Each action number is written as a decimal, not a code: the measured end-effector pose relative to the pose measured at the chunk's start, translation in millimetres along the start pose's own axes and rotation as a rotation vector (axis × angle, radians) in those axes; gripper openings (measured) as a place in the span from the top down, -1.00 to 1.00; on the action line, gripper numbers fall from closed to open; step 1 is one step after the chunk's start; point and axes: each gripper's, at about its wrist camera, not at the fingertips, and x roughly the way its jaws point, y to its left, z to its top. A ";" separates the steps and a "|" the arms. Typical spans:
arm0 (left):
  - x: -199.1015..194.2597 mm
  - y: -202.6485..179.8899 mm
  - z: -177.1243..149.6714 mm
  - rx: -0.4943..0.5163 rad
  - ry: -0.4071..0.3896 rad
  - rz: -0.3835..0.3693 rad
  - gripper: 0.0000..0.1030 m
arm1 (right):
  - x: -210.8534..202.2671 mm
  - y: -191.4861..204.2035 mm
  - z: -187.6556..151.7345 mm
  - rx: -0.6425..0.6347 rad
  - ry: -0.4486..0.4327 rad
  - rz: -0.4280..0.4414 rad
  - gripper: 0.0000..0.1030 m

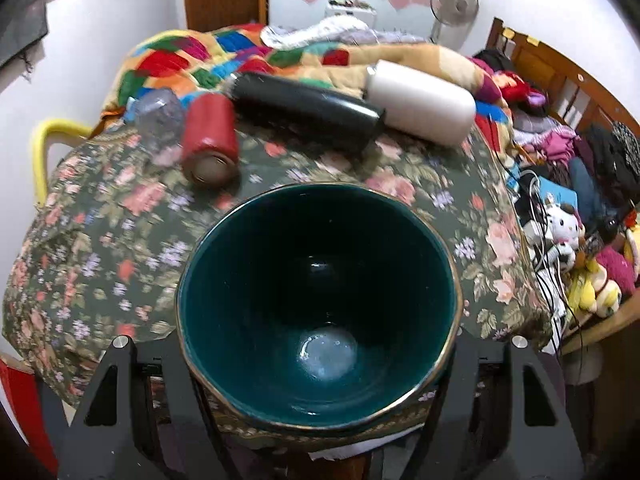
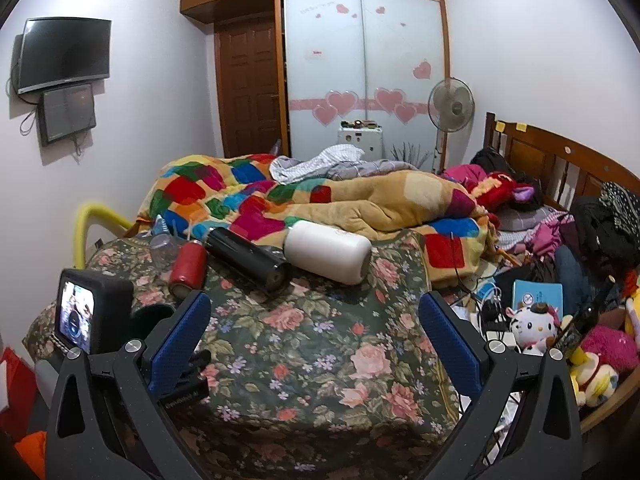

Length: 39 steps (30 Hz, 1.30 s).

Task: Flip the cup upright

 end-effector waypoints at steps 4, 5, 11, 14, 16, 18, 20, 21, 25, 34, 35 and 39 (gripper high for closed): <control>16.0 -10.9 3.1 0.015 0.038 -0.015 -0.36 | 6.4 -10.4 -2.5 0.023 0.016 -0.016 -1.00; 19.2 -12.9 4.1 0.020 0.043 -0.018 -0.36 | 8.2 -12.8 -3.0 0.029 0.021 -0.020 -1.00; 38.2 -26.5 12.9 0.053 0.072 -0.034 -0.36 | 23.1 -26.6 -6.1 0.061 0.055 -0.035 -1.00; 49.6 -31.7 18.2 0.052 0.093 -0.049 -0.36 | 31.0 -32.8 -7.1 0.073 0.070 -0.042 -1.00; 54.1 -35.0 21.5 0.051 0.090 -0.049 -0.36 | 34.7 -36.0 -7.9 0.076 0.077 -0.049 -1.00; 56.1 -37.9 25.8 0.063 0.082 -0.042 -0.36 | 38.1 -37.6 -8.5 0.076 0.081 -0.056 -1.00; 59.6 -38.3 30.6 0.064 0.076 -0.045 -0.36 | 42.4 -40.1 -9.1 0.077 0.085 -0.064 -1.00; 61.8 -37.9 33.0 0.065 0.075 -0.045 -0.36 | 45.0 -41.2 -8.8 0.079 0.088 -0.066 -1.00; 74.4 -35.3 41.0 0.049 0.093 -0.049 -0.36 | 54.8 -46.6 -9.7 0.092 0.105 -0.070 -1.00; 81.6 -46.4 25.0 0.150 0.098 -0.020 -0.36 | 69.7 -44.9 -12.3 0.094 0.143 -0.059 -1.00; 81.7 -46.2 24.7 0.156 0.098 -0.023 -0.37 | 71.0 -42.7 -12.8 0.090 0.148 -0.055 -1.00; 78.8 -41.5 25.9 0.149 0.102 -0.054 -0.40 | 72.7 -35.0 -12.8 0.081 0.156 -0.039 -1.00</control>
